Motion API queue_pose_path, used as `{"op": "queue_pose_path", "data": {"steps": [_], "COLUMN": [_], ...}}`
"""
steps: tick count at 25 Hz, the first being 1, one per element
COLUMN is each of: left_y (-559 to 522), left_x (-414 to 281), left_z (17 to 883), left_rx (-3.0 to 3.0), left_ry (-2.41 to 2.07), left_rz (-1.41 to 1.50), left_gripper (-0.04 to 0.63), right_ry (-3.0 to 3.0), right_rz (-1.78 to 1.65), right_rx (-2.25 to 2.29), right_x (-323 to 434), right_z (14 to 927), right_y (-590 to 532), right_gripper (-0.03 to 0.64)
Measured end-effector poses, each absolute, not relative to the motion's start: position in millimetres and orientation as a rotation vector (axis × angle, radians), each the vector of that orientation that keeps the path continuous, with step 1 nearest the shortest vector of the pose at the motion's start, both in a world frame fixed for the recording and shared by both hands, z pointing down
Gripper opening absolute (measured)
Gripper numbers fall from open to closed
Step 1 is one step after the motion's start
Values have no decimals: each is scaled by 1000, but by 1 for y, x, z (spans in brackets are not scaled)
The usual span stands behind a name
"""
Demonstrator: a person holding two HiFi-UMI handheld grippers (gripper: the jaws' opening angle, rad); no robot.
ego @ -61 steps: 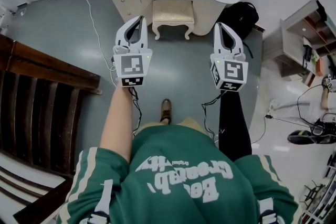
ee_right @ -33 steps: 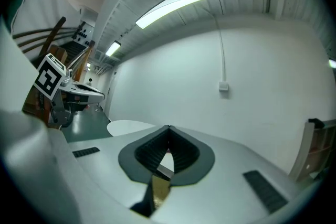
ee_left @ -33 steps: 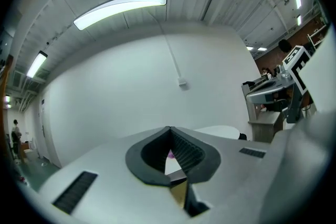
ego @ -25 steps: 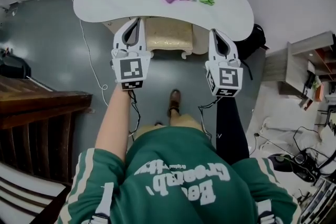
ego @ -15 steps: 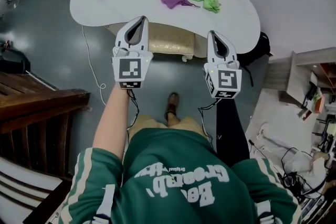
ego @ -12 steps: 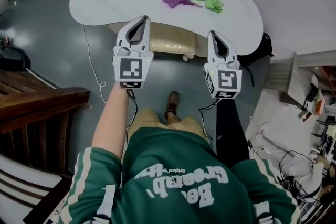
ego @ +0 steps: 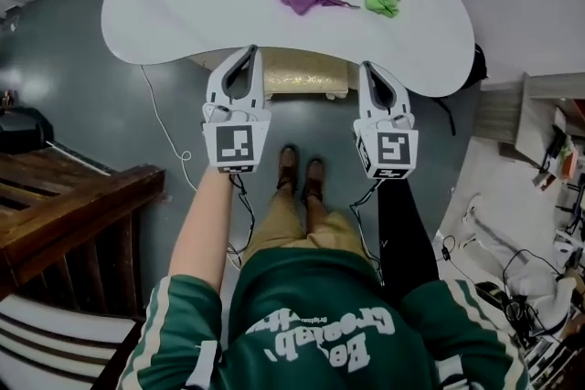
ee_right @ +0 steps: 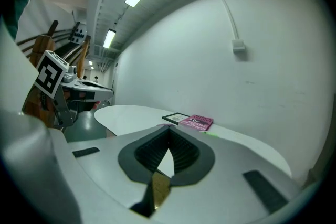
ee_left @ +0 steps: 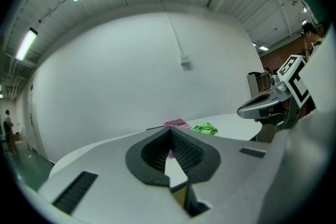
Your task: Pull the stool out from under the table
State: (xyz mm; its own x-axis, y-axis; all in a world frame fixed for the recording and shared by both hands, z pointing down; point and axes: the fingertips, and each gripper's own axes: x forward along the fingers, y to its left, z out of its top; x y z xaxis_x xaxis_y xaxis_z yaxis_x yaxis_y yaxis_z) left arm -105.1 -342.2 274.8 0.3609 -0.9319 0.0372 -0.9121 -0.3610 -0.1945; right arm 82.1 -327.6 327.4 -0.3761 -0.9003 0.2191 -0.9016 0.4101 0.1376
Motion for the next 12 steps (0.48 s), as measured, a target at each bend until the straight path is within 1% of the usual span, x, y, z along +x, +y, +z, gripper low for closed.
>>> {"op": "queue_pose_path", "data": {"steps": [7,12], "left_y": [-365,-372], "left_x": [-127,-139], "left_z": [338,399], "left_rx": [-2540,-2571], "left_ry": [1688,1711], "left_rz": [-207,-265], "left_gripper": [15,15], "right_ry": [-2345,-2269], "right_rz": [66,68], "right_rx": [1609,1597], "right_x": [70,66], "right_z": [383,430], "right_y": [-339,-340], "right_gripper": [8,8]}}
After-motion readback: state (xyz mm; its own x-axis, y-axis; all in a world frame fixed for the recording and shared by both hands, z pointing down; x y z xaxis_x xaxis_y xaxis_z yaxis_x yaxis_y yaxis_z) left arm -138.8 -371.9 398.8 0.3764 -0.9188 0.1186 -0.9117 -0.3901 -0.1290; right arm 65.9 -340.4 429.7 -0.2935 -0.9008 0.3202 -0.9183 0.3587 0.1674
